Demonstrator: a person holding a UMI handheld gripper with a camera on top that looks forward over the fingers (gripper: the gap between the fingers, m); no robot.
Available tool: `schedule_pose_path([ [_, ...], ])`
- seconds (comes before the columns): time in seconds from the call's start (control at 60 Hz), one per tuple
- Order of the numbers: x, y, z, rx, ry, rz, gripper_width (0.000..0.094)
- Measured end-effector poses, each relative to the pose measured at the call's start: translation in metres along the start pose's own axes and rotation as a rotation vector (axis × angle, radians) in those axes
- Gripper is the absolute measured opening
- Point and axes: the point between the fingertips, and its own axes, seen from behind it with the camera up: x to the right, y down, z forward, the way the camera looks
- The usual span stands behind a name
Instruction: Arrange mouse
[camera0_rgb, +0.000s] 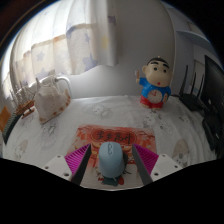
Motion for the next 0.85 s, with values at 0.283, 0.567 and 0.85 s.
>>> schedule_pose_path([
  [0.283,0.002,-0.004,-0.173,-0.099,0.018,-0.023,0.0851],
  [0.567,0.0,0.002,-0.239,-0.082,0.033,-0.046,0.0851],
  [0.85,-0.022,0.006,-0.235,-0.094,0.001,-0.062,0.0851],
])
